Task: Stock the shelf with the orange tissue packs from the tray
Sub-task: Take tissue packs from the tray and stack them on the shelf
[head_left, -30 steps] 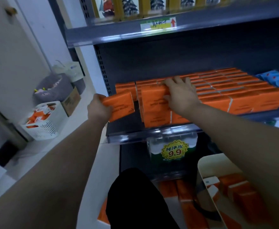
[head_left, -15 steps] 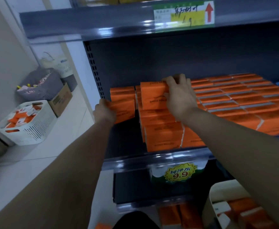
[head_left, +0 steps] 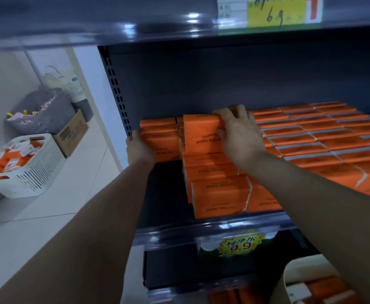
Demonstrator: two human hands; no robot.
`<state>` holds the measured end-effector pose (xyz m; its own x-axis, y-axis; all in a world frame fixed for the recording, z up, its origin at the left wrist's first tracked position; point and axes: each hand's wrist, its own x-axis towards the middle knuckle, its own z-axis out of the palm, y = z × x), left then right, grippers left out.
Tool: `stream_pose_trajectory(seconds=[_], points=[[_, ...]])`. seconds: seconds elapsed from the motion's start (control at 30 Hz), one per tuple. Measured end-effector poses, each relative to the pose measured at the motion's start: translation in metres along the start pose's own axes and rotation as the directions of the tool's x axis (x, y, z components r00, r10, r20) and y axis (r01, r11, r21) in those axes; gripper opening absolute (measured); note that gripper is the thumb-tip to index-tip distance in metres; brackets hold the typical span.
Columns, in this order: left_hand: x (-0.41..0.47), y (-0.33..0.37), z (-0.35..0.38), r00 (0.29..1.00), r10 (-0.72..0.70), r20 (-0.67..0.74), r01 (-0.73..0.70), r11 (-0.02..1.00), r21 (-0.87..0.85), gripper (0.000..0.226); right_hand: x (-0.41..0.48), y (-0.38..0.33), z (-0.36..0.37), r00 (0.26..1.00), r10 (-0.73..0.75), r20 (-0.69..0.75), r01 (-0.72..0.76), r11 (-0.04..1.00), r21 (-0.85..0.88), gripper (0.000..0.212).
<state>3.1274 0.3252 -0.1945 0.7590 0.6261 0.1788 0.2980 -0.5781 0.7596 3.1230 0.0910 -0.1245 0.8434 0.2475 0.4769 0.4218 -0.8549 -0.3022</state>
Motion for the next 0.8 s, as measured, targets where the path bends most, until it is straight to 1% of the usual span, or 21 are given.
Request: stream_pose_trajectory(seconds=[0.07, 0.1, 0.17, 0.2, 0.23, 0.3, 0.33, 0.37, 0.4, 0.43, 0.5, 0.57, 0.6, 0.67, 0.7, 0.73, 0.8], points=[[-0.011, 0.0, -0.007, 0.999, 0.007, -0.051, -0.009, 0.999, -0.051, 0.058, 0.0, -0.005, 0.0, 1.0, -0.004, -0.002, 0.004, 1.0, 0.004, 0.05], [-0.016, 0.001, -0.012, 0.996, 0.029, -0.09, -0.036, 0.997, -0.075, 0.056, 0.0, -0.008, 0.0, 1.0, -0.012, -0.003, 0.012, 1.0, 0.01, 0.05], [-0.029, 0.007, -0.024, 0.984, 0.103, -0.148, -0.127, 0.979, -0.161, 0.041, 0.0, -0.019, -0.001, 1.0, -0.025, 0.003, 0.025, 0.999, 0.026, 0.051], [-0.036, 0.011, -0.031, 0.98, 0.129, -0.151, -0.162, 0.958, -0.237, 0.03, 0.0, -0.025, -0.001, 1.0, -0.029, 0.011, 0.029, 0.999, 0.033, 0.051], [-0.043, 0.016, -0.038, 0.982, 0.142, -0.125, -0.176, 0.927, -0.331, 0.026, -0.001, -0.031, -0.001, 0.999, -0.034, 0.022, 0.034, 0.999, 0.041, 0.051], [-0.056, 0.025, -0.052, 0.983, 0.183, -0.008, -0.166, 0.869, -0.466, 0.041, -0.002, -0.044, -0.002, 0.998, -0.051, 0.042, 0.048, 0.997, 0.065, 0.05], [-0.062, 0.029, -0.058, 0.972, 0.231, 0.052, -0.178, 0.858, -0.482, 0.05, -0.003, -0.052, -0.002, 0.996, -0.068, 0.051, 0.064, 0.995, 0.075, 0.05], [-0.066, 0.031, -0.064, 0.953, 0.287, 0.097, -0.214, 0.864, -0.457, 0.058, -0.005, -0.059, -0.002, 0.994, -0.092, 0.057, 0.087, 0.993, 0.085, 0.051], [-0.068, 0.032, -0.07, 0.931, 0.345, 0.121, -0.273, 0.877, -0.395, 0.064, -0.007, -0.066, -0.001, 0.991, -0.122, 0.06, 0.116, 0.989, 0.097, 0.052], [-0.068, 0.03, -0.075, 0.912, 0.391, 0.127, -0.336, 0.887, -0.317, 0.065, -0.009, -0.073, 0.001, 0.986, -0.151, 0.065, 0.143, 0.983, 0.115, 0.054], [-0.066, 0.029, -0.084, 0.898, 0.427, 0.107, -0.404, 0.896, -0.184, 0.055, -0.012, -0.08, 0.004, 0.98, -0.163, 0.114, 0.144, 0.976, 0.163, 0.062], [-0.061, 0.023, -0.089, 0.917, 0.389, 0.094, -0.375, 0.917, -0.14, 0.048, -0.013, -0.077, 0.006, 0.968, -0.129, 0.214, 0.097, 0.983, 0.153, 0.071], [-0.058, 0.018, -0.089, 0.934, 0.345, 0.094, -0.333, 0.935, -0.125, 0.046, -0.013, -0.072, 0.007, 0.958, -0.116, 0.264, 0.094, 0.991, 0.095, 0.07], [-0.05, 0.007, -0.087, 0.959, 0.266, 0.094, -0.262, 0.964, -0.052, 0.043, -0.015, -0.061, 0.009, 0.932, -0.131, 0.337, 0.158, 0.986, -0.055, 0.061], [-0.046, 0.0, -0.083, 0.967, 0.231, 0.104, -0.232, 0.973, -0.004, 0.043, -0.016, -0.056, 0.01, 0.921, -0.148, 0.36, 0.195, 0.976, -0.098, 0.056], [-0.043, -0.005, -0.079, 0.972, 0.198, 0.125, -0.203, 0.979, 0.03, 0.042, -0.017, -0.051, 0.011, 0.913, -0.161, 0.374, 0.22, 0.968, -0.121, 0.053], [-0.038, -0.01, -0.066, 0.975, 0.14, 0.173, -0.15, 0.988, 0.042, 0.044, -0.019, -0.044, 0.013, 0.899, -0.165, 0.405, 0.243, 0.959, -0.149, 0.05]])
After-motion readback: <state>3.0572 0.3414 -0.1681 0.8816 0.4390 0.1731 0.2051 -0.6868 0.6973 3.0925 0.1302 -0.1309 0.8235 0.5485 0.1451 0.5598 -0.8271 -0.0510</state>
